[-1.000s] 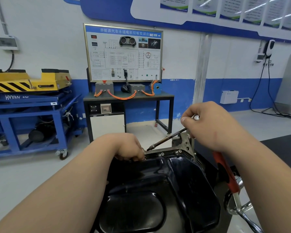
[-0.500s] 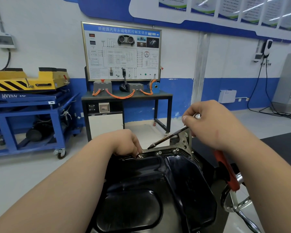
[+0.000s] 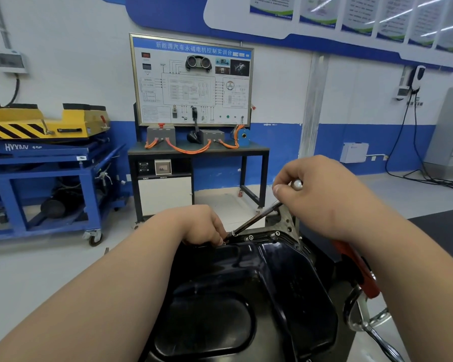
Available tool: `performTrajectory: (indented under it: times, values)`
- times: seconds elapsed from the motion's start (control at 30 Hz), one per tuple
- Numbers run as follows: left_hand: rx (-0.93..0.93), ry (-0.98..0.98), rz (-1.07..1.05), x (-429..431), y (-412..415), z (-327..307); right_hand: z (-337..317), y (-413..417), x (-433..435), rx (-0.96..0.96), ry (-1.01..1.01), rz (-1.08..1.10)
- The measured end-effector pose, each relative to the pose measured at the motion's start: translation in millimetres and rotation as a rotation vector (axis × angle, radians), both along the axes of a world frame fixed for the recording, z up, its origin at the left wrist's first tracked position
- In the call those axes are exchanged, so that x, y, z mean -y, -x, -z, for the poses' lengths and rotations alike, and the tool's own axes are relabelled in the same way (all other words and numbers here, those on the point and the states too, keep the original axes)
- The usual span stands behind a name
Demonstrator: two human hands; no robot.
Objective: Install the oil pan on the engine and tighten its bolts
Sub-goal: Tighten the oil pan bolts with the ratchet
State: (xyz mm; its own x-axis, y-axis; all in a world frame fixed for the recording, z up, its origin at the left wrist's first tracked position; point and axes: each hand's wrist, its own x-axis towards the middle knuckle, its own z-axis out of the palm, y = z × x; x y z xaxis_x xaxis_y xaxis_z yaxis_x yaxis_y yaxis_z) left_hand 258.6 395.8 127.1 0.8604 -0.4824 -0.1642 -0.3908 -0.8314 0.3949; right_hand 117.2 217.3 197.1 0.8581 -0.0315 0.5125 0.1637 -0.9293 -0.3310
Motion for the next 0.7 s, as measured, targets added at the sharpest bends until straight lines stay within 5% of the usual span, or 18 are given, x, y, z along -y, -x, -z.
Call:
performTrajectory:
  times: [0.27, 0.47, 0.7]
  values:
    - [0.001, 0.001, 0.006, -0.3, -3.2, 2.2, 6.9, 2.3, -11.9, -0.029, 0.051, 0.026]
    - [0.02, 0.002, 0.004, -1.9, -2.6, 1.8, 10.5, 16.7, -39.7, 0.045, 0.405, -0.03]
    - [0.09, 0.026, 0.049, -2.9, 9.7, -7.4, 1.8, 23.7, -56.1, -0.167, 0.498, -0.185]
